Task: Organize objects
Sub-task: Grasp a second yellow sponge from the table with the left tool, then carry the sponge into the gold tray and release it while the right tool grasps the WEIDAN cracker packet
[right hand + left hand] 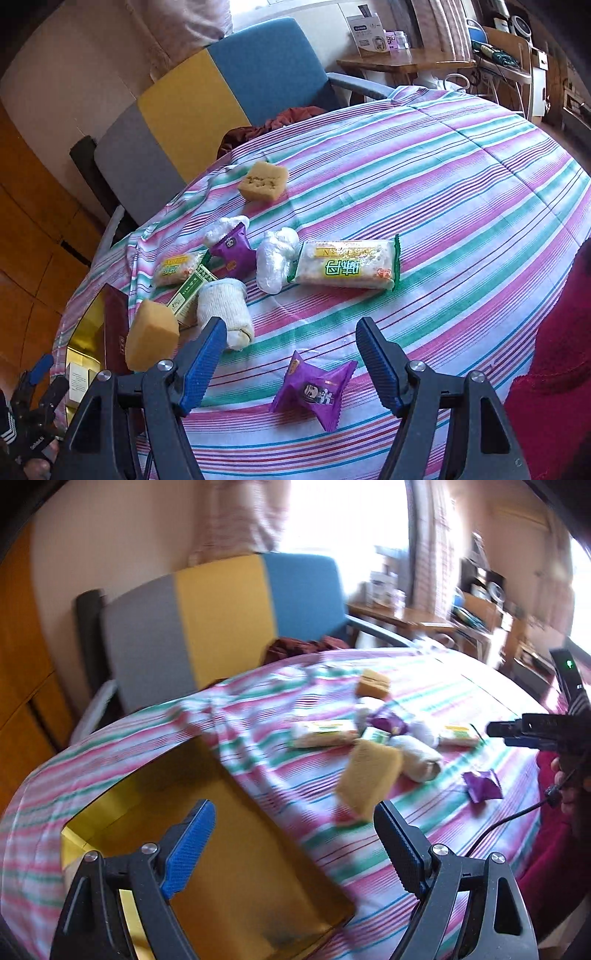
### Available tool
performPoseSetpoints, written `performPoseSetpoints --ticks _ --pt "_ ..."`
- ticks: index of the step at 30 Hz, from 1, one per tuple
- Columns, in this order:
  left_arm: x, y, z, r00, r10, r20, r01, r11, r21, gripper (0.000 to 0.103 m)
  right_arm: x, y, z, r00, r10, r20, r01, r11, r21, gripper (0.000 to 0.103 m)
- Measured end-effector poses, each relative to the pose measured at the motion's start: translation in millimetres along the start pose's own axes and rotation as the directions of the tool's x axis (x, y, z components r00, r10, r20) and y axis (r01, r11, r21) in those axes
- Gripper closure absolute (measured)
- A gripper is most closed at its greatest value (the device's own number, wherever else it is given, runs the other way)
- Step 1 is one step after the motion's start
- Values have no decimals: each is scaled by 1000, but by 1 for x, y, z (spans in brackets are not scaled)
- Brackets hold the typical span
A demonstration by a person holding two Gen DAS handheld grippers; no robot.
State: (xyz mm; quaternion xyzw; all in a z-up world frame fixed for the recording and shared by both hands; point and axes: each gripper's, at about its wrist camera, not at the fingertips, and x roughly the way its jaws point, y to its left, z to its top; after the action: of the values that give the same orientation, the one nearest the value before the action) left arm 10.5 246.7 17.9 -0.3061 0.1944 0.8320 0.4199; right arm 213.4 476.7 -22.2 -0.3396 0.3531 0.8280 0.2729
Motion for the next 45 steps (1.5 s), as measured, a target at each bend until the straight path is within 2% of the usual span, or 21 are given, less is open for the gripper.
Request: performPoseSetpoints --ticks 6,12,19,20,21,22,27,32,38,42,45 --pt "47 -29 19 994 -76 -84 83 994 74 14 -3 -5 1 999 35 13 -36 999 27 29" --pt "87 -42 29 984 -93 -153 110 988 108 13 -1 -11 2 998 69 3 -69 996 64 29" --pt "115 -48 32 971 -117 -206 141 984 106 13 0 -21 3 994 107 1 -106 987 121 29" --pt "119 -50 31 968 -124 -219 148 984 100 24 -1 -23 4 994 111 2 -111 985 135 29" --pt "122 -51 30 964 -136 -229 162 982 98 52 0 -25 4 993 114 2 -113 982 149 29" --pt "125 -54 29 958 -147 -247 177 979 104 55 0 -28 4 993 118 2 -117 979 166 29" --pt "111 -58 24 966 -152 -210 173 981 87 57 4 -36 5 991 130 -12 -125 968 219 28" --pt "87 -53 22 970 -178 -166 188 981 50 56 7 -35 5 993 112 -26 -104 971 214 28" --pt "58 -41 6 967 -217 -137 215 976 -26 56 10 -37 4 996 78 -47 -65 972 226 28" --pt "42 -35 -6 965 -227 -127 222 973 -55 56 21 -27 5 993 21 -114 -2 987 160 28" --pt "30 -29 -10 968 -223 -117 217 974 -61 56 31 -12 14 983 -53 -175 58 998 21 28"
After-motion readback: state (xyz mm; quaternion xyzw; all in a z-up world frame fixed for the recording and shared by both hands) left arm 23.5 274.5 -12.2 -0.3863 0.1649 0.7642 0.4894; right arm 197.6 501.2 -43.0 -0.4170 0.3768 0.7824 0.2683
